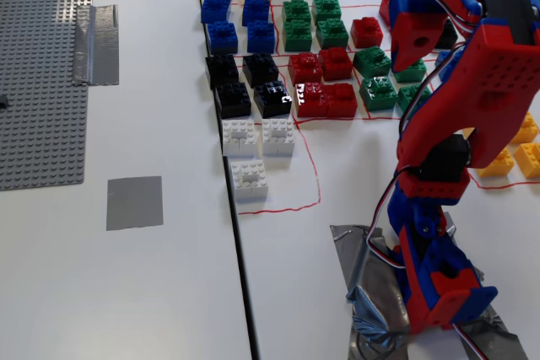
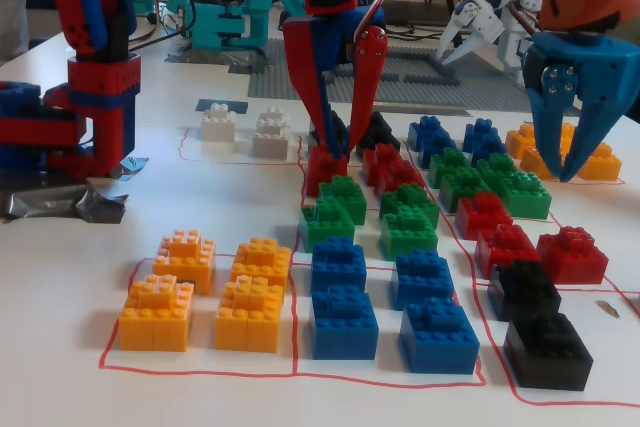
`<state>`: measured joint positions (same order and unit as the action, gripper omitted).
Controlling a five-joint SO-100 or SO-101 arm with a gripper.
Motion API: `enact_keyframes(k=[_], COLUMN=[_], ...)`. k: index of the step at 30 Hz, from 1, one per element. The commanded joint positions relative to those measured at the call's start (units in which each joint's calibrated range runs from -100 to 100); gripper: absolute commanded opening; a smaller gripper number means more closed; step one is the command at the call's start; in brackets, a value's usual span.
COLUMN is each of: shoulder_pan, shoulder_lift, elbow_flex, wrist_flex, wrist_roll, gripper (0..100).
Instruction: Grab the block and put it in the grey marker
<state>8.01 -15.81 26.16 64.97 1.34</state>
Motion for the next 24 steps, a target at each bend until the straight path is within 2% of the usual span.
enact_keyframes(k=[1, 24], shoulder_pan=[0.8, 0.9], shoulder_lift=[-2.5, -2.6], elbow_flex=[2.6, 2.5], wrist_flex=[-4.2, -4.1], wrist_roll=[0.0, 0.2], gripper=[0, 0])
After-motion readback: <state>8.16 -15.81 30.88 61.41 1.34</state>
